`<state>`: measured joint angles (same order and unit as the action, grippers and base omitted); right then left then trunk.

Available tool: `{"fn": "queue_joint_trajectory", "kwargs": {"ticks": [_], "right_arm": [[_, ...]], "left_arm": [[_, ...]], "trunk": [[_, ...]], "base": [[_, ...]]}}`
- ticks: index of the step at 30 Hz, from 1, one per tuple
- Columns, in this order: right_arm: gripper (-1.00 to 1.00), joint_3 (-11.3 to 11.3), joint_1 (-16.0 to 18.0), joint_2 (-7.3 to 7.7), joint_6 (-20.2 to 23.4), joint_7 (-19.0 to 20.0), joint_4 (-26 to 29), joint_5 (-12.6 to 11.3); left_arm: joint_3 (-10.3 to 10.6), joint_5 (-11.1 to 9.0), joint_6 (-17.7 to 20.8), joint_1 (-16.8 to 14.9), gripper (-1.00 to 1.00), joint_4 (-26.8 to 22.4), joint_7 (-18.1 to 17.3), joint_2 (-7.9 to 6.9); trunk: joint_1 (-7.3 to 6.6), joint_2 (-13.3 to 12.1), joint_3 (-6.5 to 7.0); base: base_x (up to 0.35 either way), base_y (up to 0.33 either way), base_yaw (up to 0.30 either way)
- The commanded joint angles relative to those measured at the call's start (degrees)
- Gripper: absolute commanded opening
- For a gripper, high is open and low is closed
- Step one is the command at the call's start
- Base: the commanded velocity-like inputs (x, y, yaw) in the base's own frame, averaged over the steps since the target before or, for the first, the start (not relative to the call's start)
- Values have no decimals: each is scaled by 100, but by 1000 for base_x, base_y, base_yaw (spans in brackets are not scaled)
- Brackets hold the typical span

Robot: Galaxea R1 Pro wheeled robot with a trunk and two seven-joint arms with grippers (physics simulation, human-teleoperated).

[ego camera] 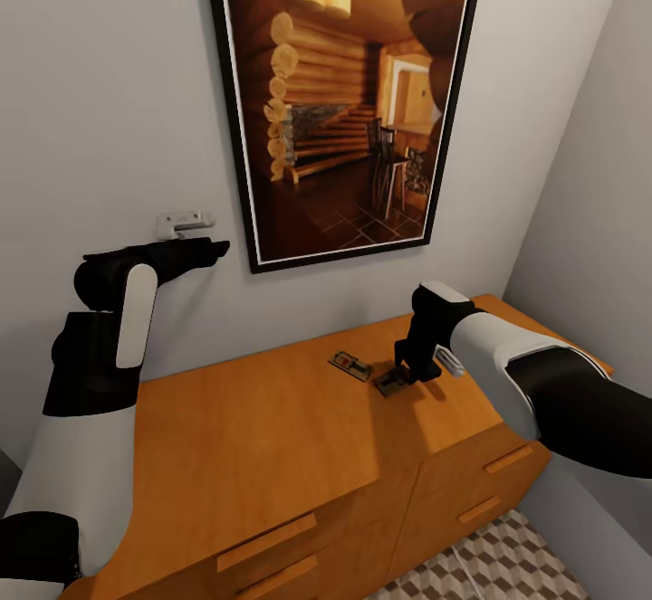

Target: Take the four mousetraps from the cabinet in the bathroom and place them on the bathroom floor. Make sure all four end up on the same floor surface, and ensure that at least two of them are either under or directly next to the same bathroom sink.

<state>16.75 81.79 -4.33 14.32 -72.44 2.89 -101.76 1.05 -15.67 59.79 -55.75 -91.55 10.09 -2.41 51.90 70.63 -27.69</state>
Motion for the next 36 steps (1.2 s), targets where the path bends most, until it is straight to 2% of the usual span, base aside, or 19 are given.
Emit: {"fn": "queue_joint_trajectory", "kwargs": {"ticks": [1, 20, 36], "right_arm": [[-100, 57, -216, 3, 9, 4, 10, -46], [-100, 57, -216, 3, 9, 10, 33, -37], [-100, 57, -216, 7, 9, 8, 61, -37]], "left_arm": [[9, -24, 21, -6, 100, -3, 63, -5], [9, -24, 21, -6, 100, -3, 63, -5], [9, -24, 21, -6, 100, -3, 63, -5]], "trunk": [[2, 1, -8], [2, 1, -8], [-350, -640, 279]], "base": [[0, 0, 0], [0, 0, 0], [0, 0, 0]]}}
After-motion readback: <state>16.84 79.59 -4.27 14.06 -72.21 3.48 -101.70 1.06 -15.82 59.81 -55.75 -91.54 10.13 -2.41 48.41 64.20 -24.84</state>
